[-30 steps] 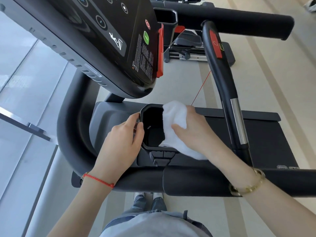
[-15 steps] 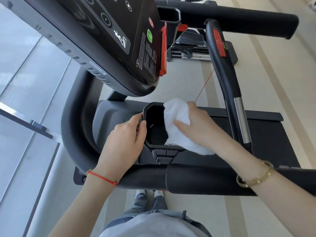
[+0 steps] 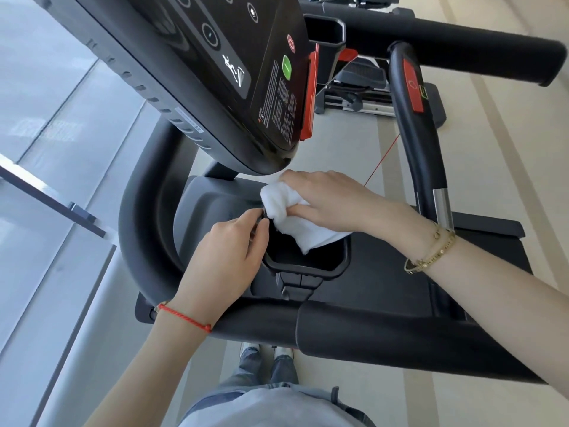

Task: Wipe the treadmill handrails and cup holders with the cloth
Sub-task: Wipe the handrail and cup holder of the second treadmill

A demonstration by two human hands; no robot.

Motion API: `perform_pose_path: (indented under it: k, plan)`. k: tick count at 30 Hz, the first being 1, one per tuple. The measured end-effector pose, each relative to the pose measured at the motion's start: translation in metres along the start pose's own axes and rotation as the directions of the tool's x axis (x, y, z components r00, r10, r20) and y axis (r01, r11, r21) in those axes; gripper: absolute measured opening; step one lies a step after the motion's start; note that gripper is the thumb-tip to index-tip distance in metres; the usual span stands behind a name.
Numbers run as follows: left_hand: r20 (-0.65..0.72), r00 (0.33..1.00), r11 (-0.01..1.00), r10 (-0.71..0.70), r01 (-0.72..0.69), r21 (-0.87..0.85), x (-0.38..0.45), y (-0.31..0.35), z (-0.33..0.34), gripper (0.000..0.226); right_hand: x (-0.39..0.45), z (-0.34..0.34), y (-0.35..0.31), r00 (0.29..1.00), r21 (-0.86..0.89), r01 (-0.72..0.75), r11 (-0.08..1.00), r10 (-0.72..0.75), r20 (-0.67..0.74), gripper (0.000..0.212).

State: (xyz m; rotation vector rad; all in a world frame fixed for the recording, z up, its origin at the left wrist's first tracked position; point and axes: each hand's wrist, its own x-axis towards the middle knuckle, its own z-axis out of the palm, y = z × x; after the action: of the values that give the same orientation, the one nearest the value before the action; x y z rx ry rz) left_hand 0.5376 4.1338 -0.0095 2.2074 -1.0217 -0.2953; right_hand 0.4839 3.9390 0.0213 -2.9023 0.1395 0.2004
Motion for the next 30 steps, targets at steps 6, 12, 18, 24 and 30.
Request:
perform_pose_path:
  k: [6,12,18,24,30]
  plan:
    - [-0.003,1.000,1.000,-0.002,0.002,0.007,-0.001,0.000,0.000,0.031,-0.026,0.006,0.012,0.954,0.216,-0.283,0.934,0.297,-0.033,0.038]
    - [0.001,1.000,1.000,-0.002,0.002,0.015,-0.001,0.001,-0.001,0.029,-0.058,0.023,-0.005,0.799,0.412,-0.536,0.737,0.601,-0.035,0.046]
    - [0.029,0.999,1.000,-0.014,0.014,-0.004,0.001,0.001,-0.002,0.034,-0.093,0.036,-0.030,0.711,0.587,-0.586,0.559,0.702,0.040,0.050]
    - [0.048,0.999,1.000,0.015,-0.014,-0.016,0.002,-0.001,-0.003,0.038,-0.102,0.027,-0.049,0.692,0.565,-0.599,0.567,0.722,0.008,0.040]
    - [0.063,0.998,0.999,0.013,-0.010,-0.046,-0.001,0.000,-0.005,0.035,-0.116,0.023,-0.073,0.776,0.498,-0.456,0.738,0.603,-0.183,0.064]
